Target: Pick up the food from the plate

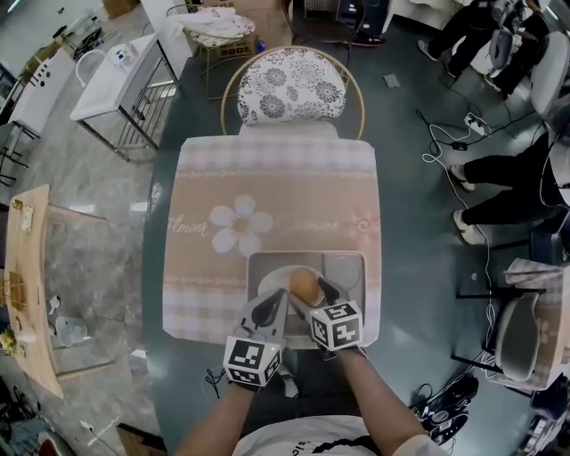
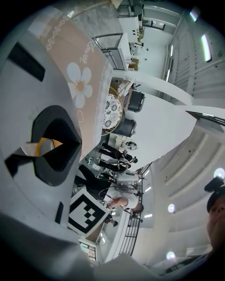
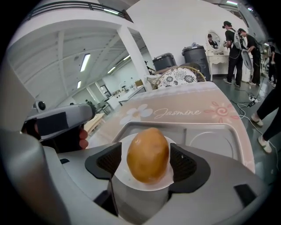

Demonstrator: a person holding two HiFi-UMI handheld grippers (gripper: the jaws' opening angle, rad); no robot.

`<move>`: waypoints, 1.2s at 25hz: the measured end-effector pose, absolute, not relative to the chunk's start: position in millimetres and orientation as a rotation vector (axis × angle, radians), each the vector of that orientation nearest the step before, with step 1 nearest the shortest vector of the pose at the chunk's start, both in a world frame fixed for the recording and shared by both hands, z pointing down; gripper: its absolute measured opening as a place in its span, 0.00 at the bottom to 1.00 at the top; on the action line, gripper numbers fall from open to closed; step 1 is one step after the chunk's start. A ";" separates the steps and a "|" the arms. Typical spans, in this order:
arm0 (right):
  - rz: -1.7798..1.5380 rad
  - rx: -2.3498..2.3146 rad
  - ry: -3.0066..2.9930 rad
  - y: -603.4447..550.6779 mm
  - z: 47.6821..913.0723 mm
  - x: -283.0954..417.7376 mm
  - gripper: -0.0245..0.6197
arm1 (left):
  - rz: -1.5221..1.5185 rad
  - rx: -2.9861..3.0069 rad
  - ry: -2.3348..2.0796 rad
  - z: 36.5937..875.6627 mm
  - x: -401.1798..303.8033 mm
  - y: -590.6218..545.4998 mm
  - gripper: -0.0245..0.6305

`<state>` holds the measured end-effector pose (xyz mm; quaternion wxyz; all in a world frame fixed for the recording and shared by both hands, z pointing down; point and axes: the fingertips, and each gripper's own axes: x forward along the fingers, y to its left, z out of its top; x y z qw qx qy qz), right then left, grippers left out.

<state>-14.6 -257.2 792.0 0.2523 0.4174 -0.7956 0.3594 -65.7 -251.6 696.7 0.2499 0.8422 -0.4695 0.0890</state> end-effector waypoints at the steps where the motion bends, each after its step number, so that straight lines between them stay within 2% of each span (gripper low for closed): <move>1: 0.978 1.129 -2.150 -257.0 794.0 -15.2 0.51 | 0.240 2.292 -1.278 697.8 -66.4 -251.9 0.04; 15: 1.082 1.099 -2.130 -257.8 798.5 -11.9 0.51 | 0.247 2.293 -1.270 698.4 -61.8 -257.7 0.04; 23: 1.239 1.134 -2.243 -258.8 746.8 -7.0 0.51 | 0.271 2.280 -1.264 666.6 -57.8 -248.5 0.04; 30: 1.251 1.141 -2.338 -248.0 684.0 -8.4 0.51 | 0.266 2.306 -1.248 617.6 -53.3 -231.6 0.04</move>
